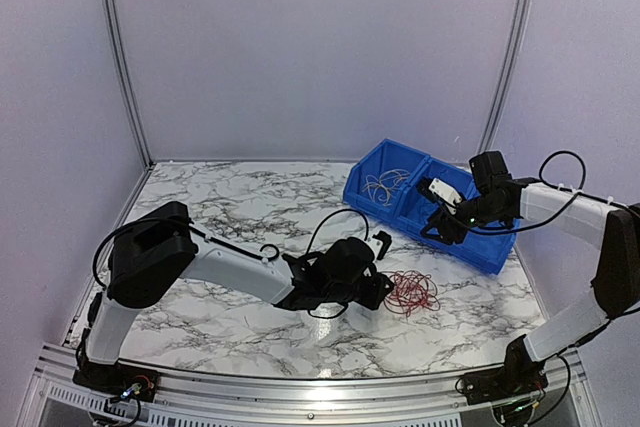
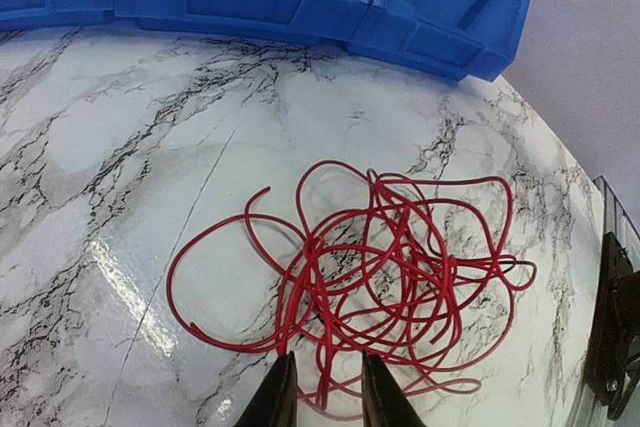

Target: Untangle the cables

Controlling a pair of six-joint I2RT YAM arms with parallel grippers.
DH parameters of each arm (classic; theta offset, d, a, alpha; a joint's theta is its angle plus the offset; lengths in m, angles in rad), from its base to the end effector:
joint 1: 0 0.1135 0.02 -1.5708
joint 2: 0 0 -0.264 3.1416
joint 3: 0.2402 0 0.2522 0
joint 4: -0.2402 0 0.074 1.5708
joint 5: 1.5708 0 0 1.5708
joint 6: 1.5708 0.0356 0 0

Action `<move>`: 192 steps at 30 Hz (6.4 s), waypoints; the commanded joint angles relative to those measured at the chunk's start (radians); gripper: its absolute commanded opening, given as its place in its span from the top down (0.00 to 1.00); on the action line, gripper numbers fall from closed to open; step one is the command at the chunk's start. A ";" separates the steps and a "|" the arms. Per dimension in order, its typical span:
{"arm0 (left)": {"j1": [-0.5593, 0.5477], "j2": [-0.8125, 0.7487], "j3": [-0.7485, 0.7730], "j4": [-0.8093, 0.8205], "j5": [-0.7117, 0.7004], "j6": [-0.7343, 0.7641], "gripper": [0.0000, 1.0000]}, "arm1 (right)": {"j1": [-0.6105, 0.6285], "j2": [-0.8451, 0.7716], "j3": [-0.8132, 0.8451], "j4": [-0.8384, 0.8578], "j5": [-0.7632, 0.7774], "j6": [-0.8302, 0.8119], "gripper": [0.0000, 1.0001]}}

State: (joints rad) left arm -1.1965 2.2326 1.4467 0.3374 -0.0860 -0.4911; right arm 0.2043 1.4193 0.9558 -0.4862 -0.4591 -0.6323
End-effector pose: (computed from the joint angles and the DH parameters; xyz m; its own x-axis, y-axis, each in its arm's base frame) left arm 0.1844 -0.4610 0.1434 -0.5638 0.1501 -0.8122 0.7180 0.5751 -0.3921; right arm 0.2785 0.0738 0.2325 -0.3857 -0.6210 -0.6824 -0.8210 0.5684 -0.0532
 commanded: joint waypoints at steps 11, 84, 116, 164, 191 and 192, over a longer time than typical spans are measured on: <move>0.015 0.004 0.033 -0.035 0.014 -0.008 0.93 | -0.003 0.006 -0.002 0.018 0.018 -0.012 0.55; -0.198 -0.420 -0.138 -0.046 -0.216 0.358 1.00 | 0.325 -0.238 -0.002 -0.331 -0.399 -0.268 0.93; -0.128 0.093 -0.122 0.633 -0.428 0.193 0.85 | 0.324 -0.254 0.631 -0.495 -0.596 -0.042 1.00; -0.154 -0.171 -0.586 0.701 -0.311 0.113 0.81 | 0.173 -0.026 1.165 0.084 0.154 0.220 1.00; -0.194 -0.319 -0.229 0.704 -0.823 0.453 0.32 | 0.311 -0.198 0.305 0.212 0.039 0.449 1.00; -0.184 -0.293 -0.198 0.704 -0.836 0.451 0.32 | 0.314 -0.197 0.305 0.209 0.028 0.451 1.00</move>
State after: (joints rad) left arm -1.4067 1.8515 1.1557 1.0286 -0.8471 -0.0799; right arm 0.4953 1.2301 1.2644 -0.3176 -0.4023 -0.2199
